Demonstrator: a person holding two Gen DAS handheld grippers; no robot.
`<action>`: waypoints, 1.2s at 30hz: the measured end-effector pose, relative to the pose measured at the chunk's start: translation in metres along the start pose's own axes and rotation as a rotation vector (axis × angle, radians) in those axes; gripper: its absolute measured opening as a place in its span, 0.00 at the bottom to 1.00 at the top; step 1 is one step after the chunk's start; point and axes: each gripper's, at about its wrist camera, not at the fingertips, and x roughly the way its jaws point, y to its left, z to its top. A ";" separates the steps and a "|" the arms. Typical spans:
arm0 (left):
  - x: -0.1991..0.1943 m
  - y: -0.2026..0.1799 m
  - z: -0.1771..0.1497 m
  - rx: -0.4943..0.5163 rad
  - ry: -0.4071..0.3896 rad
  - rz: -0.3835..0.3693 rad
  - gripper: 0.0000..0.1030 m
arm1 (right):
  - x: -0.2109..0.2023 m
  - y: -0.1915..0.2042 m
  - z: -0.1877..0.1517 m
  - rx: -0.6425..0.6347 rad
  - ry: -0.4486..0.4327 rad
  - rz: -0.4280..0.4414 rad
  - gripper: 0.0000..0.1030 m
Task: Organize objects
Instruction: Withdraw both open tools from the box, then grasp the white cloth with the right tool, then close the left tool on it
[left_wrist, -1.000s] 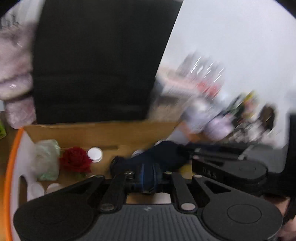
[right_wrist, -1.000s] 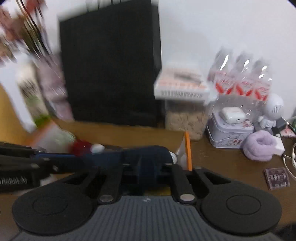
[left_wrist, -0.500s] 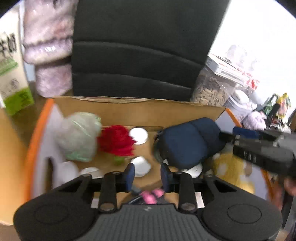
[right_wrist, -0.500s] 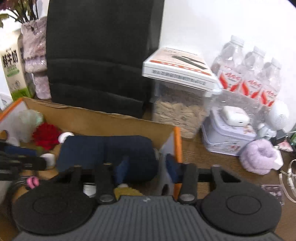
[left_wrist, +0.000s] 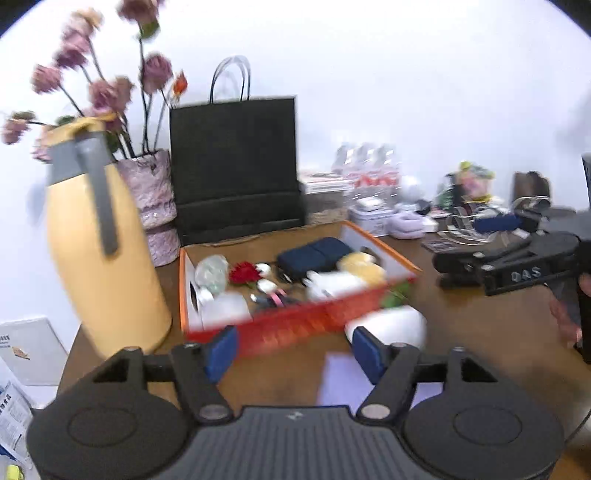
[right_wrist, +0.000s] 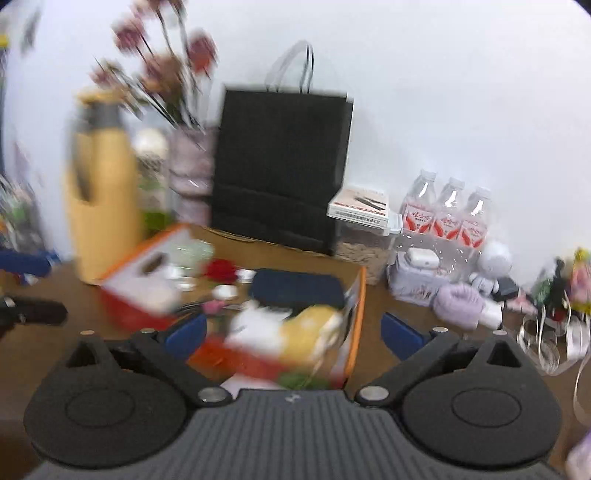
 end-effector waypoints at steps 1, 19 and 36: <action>-0.018 -0.008 -0.015 -0.001 -0.017 0.014 0.69 | -0.026 0.003 -0.019 0.014 -0.022 0.016 1.00; -0.080 -0.035 -0.100 -0.102 0.023 -0.016 0.73 | -0.184 0.028 -0.147 0.149 0.041 0.011 1.00; 0.212 -0.044 -0.014 -0.236 0.219 -0.200 0.33 | 0.110 -0.065 -0.091 0.410 0.163 0.046 0.25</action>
